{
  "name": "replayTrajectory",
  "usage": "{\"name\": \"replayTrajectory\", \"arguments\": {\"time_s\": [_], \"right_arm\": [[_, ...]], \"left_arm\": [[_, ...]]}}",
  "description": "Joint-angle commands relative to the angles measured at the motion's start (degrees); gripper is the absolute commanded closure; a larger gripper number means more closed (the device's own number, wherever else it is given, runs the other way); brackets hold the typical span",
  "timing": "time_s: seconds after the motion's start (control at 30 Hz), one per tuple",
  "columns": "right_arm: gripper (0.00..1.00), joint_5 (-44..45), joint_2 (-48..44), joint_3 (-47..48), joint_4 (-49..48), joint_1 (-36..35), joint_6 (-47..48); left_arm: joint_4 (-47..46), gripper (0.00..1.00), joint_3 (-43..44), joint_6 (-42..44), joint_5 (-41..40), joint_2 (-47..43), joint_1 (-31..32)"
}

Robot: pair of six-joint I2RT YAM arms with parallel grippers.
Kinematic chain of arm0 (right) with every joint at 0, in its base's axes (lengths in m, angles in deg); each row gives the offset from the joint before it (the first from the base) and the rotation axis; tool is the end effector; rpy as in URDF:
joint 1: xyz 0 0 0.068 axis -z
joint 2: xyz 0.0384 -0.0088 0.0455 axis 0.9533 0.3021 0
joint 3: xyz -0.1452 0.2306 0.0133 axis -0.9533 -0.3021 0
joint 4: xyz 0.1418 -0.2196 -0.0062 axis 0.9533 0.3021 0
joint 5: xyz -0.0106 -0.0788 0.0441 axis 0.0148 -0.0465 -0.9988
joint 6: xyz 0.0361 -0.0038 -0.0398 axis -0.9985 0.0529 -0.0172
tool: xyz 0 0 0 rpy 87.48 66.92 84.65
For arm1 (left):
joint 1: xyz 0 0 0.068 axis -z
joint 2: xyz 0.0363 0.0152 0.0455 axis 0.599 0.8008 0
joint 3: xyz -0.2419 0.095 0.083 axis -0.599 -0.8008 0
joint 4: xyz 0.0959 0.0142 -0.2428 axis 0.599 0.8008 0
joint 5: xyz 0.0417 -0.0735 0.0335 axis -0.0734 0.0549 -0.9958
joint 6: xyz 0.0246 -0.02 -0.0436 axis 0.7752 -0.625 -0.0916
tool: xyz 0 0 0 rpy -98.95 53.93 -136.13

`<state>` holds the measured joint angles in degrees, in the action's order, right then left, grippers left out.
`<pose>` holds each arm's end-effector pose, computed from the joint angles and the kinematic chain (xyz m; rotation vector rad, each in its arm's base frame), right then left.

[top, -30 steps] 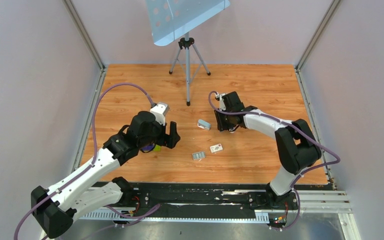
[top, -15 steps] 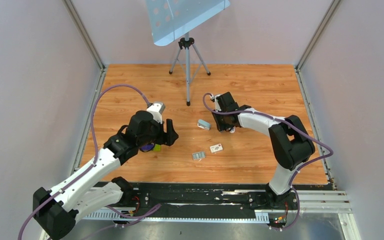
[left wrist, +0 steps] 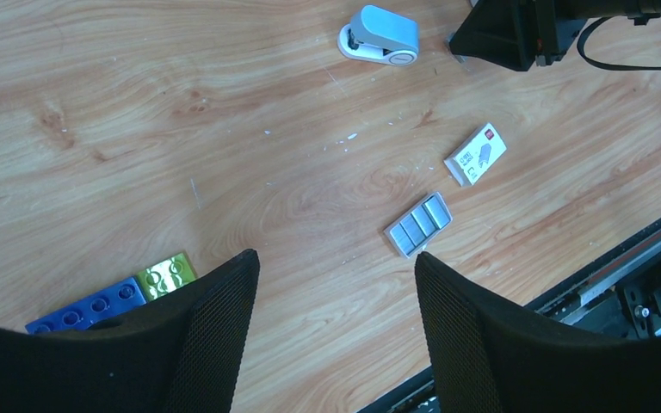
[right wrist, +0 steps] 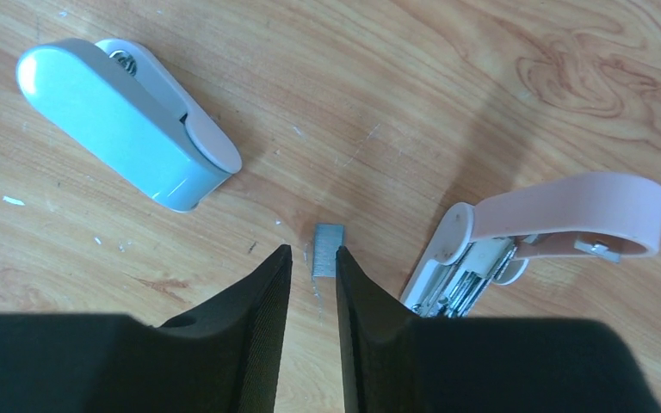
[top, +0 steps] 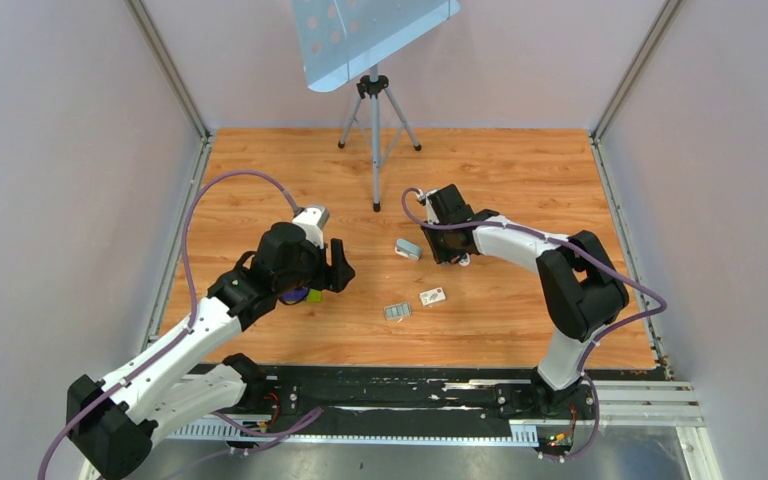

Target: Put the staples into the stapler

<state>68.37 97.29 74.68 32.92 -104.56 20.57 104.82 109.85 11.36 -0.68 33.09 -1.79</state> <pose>0.3074 0.1940 0.1836 -0.5950 2.4437 0.2915 0.1624 -0.1147 0.2705 0.2236 2.2074 -0.6144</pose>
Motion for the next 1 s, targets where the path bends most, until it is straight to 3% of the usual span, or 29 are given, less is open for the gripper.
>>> {"name": "replayTrajectory", "arguments": {"time_s": [0.0, 0.2, 0.27, 0.6, 0.87, 0.97], "right_arm": [[0.68, 4.0, 0.2, 0.7, 2.5, -0.8, -0.3], [0.61, 5.0, 1.2, 1.0, 4.0, -0.9, -0.6], [0.61, 4.6, 1.6, 0.9, 4.0, -0.9, -0.6], [0.66, 3.3, 2.6, 0.5, 3.9, -0.6, -0.3], [0.78, 1.9, -0.1, -1.3, 3.7, -0.5, -0.3], [0.8, -0.2, -2.8, -2.7, 2.6, -0.5, -0.7]], "left_arm": [[-1.5, 0.27, -1.0, 0.4, 1.0, -0.7, -0.6], [-0.9, 0.02, -1.1, 1.0, 3.0, 0.0, -1.9], [-1.8, 0.0, -1.7, 1.1, 4.7, -0.4, -2.5], [-4.4, 0.01, -3.0, -1.7, 9.3, 0.3, -5.6], [-5.6, 0.23, -3.1, -3.9, 6.5, -1.6, -6.0], [-6.8, 0.25, -2.1, -4.2, 8.3, -1.2, -6.0]]}}
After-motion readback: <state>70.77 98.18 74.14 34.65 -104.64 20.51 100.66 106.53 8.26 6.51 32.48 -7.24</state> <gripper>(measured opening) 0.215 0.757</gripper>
